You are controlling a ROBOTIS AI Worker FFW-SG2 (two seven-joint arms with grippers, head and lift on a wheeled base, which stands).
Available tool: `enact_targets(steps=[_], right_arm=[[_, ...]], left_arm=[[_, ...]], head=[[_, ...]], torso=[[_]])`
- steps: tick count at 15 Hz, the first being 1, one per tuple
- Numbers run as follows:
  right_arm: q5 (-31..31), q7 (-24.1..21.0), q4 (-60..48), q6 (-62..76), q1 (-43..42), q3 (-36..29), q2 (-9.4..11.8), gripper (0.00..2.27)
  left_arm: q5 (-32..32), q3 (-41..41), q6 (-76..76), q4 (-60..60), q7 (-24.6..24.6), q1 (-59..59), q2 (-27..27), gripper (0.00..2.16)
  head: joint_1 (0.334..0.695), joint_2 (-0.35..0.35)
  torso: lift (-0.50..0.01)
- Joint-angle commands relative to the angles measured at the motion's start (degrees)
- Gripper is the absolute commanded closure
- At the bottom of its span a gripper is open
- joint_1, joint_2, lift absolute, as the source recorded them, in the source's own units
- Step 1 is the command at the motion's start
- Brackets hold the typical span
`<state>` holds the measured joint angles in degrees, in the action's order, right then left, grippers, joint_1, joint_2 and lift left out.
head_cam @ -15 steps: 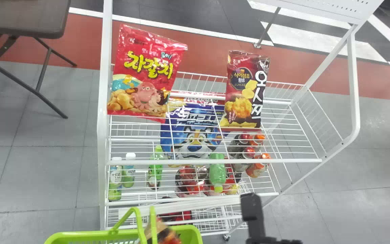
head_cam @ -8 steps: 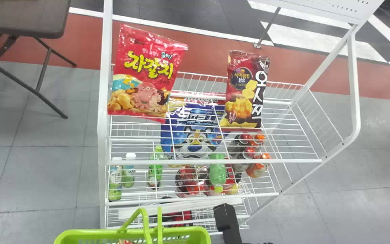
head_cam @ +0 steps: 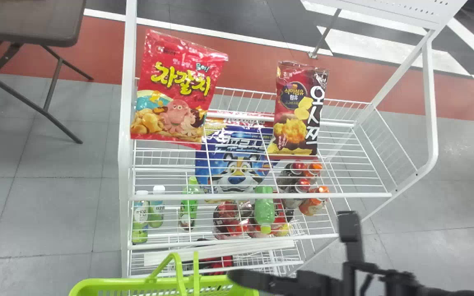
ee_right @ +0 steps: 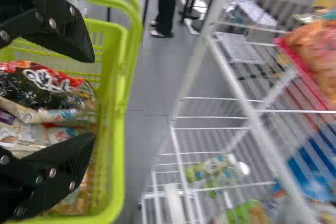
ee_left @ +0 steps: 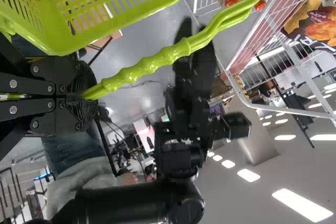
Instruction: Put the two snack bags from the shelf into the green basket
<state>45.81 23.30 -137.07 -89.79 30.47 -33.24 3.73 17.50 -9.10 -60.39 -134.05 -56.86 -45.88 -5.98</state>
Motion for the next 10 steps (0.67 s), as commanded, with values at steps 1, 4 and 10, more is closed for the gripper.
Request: enact_targets(steps=[1, 4, 10], right_arm=[[1.04, 3.06, -1.62, -0.30, -0.06, -6.84, -1.71, 0.08], [-3.97, 10.09, -0.13, 7.21, 0.56, -8.51, -3.78, 0.06], [-18.48, 6.49, 1.28, 46.93, 1.26, 1.60, -3.78, 0.07]], left_arm=[[-0.01, -0.13, 1.02, 0.46, -0.10, 0.00, 0.00, 2.14], [-0.01, -0.83, 2.07, 1.43, -0.01, 0.00, 0.00, 2.14], [-0.53, -1.45, 4.36, 2.13, 0.08, -0.70, -0.18, 2.14]], head=[[0.695, -0.350], [0.695, -0.350], [0.695, -0.350]], torso=[[-0.008], [-0.008], [-0.008]])
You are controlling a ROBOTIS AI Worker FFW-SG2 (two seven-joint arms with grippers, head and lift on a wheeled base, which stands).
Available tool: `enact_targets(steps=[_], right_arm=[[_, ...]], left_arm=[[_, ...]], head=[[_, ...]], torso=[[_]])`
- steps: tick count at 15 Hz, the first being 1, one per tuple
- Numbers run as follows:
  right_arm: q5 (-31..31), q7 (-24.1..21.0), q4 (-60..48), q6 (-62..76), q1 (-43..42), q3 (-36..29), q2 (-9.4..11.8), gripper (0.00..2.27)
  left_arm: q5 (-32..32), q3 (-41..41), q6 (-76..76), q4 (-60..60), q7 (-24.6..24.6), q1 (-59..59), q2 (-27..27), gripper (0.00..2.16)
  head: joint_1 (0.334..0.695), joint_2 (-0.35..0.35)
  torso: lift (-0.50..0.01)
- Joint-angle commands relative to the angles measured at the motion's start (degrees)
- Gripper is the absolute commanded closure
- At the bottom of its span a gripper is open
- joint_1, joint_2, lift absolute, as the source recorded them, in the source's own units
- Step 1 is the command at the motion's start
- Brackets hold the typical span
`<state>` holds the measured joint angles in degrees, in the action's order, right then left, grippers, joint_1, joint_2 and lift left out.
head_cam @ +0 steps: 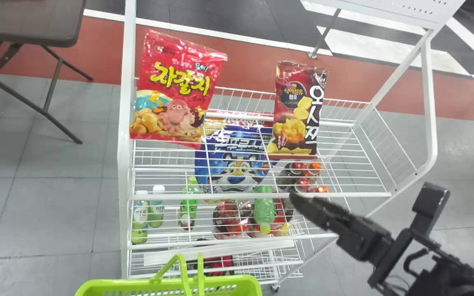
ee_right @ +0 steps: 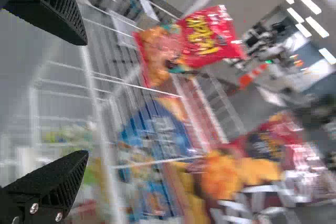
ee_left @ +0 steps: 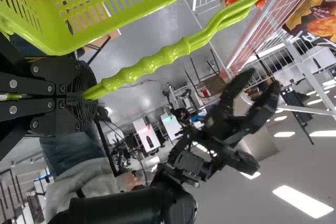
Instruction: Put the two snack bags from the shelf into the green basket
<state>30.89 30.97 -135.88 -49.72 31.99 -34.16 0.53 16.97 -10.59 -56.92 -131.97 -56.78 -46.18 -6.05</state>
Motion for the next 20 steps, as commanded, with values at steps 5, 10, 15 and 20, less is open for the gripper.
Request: enact_targets(steps=[5, 10, 15, 20], right_arm=[[-18.58, -10.23, 0.97, 23.39, 2.38, 13.42, -0.58, 0.08], [-24.29, -14.89, 5.45, 53.27, 9.32, 22.73, 0.88, 0.09], [-22.18, -15.24, 6.16, 49.58, 9.32, 22.73, 0.53, 0.10], [-22.10, -15.33, 6.16, 49.76, 9.32, 22.64, 0.35, 0.10]], left_arm=[[0.00, 0.04, 1.94, 0.31, -0.27, -0.76, -0.02, 2.14], [0.08, 0.39, 2.29, 0.57, -0.35, -0.76, 0.07, 2.14], [0.61, 0.83, 2.64, 1.28, -0.44, -0.58, 0.16, 2.14], [0.96, 0.83, 2.46, 1.54, -0.35, 0.21, 0.16, 2.14]], head=[[0.695, -0.350], [0.695, -0.350], [0.695, -0.350], [0.695, -0.350]], torso=[[-0.008], [-0.008], [-0.008], [-0.008]])
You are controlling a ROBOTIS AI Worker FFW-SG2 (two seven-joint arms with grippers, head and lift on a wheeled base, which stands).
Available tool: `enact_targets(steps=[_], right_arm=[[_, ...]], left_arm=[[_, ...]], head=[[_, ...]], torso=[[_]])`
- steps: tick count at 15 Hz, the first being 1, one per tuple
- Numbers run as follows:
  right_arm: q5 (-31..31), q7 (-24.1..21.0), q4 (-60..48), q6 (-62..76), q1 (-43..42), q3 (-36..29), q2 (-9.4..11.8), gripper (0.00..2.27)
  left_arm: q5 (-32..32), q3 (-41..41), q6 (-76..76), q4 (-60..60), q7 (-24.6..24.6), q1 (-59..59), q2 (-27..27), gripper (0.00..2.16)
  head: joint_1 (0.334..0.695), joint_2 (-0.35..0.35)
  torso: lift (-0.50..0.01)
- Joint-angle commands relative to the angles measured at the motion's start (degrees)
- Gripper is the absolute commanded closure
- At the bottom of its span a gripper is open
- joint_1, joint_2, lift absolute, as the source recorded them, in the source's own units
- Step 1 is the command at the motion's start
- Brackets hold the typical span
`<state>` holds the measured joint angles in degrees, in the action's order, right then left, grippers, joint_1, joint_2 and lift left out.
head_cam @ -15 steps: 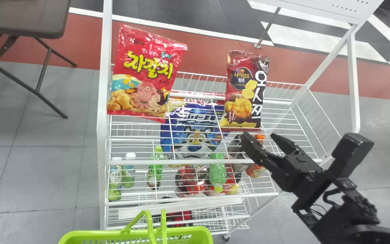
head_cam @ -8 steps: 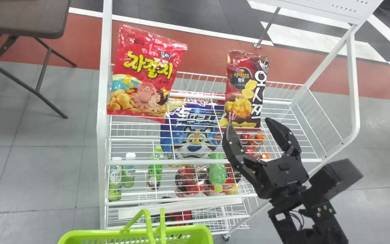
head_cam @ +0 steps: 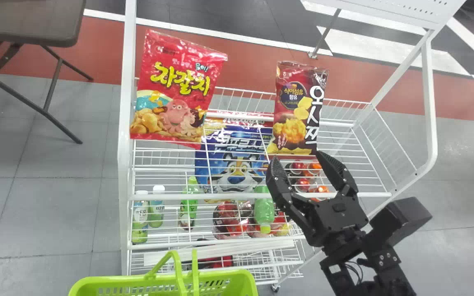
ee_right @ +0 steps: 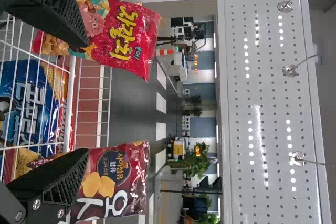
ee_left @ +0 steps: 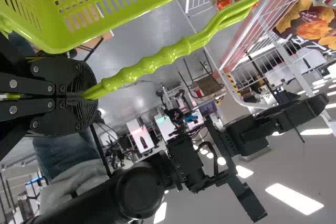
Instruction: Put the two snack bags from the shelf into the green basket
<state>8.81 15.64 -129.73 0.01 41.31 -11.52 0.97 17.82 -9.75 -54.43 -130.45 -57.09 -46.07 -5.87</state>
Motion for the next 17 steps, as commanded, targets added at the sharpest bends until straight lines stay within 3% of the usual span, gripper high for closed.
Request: enact_targets(steps=[1, 17], right_arm=[[-0.02, -0.08, 0.00, -0.15, 0.00, 0.01, -0.09, 0.10], [0.60, 0.01, -1.58, -0.15, 1.32, 0.36, -0.09, 0.10]], left_arm=[[0.20, 0.00, -0.02, 0.02, -0.04, 0.10, -0.02, 2.14], [0.37, -0.18, 0.15, 0.11, -0.22, -0.34, -0.02, 2.14]], head=[[0.695, -0.350], [0.695, -0.350]], torso=[[-0.008], [-0.008]])
